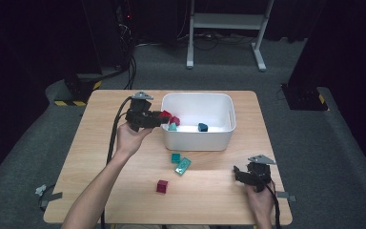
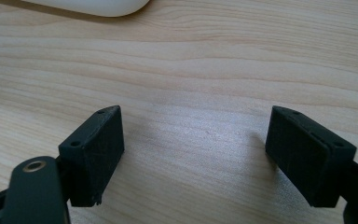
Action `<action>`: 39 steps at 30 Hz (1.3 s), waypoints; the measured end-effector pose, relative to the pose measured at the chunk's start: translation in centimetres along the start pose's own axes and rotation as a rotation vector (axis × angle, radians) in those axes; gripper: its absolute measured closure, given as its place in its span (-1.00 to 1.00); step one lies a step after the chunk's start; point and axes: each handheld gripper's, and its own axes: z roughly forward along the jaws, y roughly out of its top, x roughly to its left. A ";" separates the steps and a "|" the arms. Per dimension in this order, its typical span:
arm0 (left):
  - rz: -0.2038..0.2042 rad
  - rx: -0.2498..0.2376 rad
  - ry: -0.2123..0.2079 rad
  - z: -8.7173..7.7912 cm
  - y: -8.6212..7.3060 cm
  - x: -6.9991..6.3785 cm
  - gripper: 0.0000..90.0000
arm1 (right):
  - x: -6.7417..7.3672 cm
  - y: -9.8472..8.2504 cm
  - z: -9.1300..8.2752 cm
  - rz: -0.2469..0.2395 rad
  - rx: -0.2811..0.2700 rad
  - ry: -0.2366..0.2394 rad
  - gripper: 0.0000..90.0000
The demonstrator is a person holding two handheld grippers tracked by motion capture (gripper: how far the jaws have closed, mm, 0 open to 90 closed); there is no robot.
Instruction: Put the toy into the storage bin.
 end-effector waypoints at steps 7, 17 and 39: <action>0.002 0.009 -0.006 1.2 0.7 0.0 0.30 | 0.0 0.0 0.0 0.000 0.000 0.000 -0.57; -0.001 0.020 -0.008 2.7 1.1 0.0 0.30 | 0.0 0.0 0.0 0.000 0.000 0.000 -0.57; 0.018 0.051 -0.005 5.3 1.2 -0.2 0.29 | 0.0 0.0 0.0 0.000 0.000 0.000 -0.57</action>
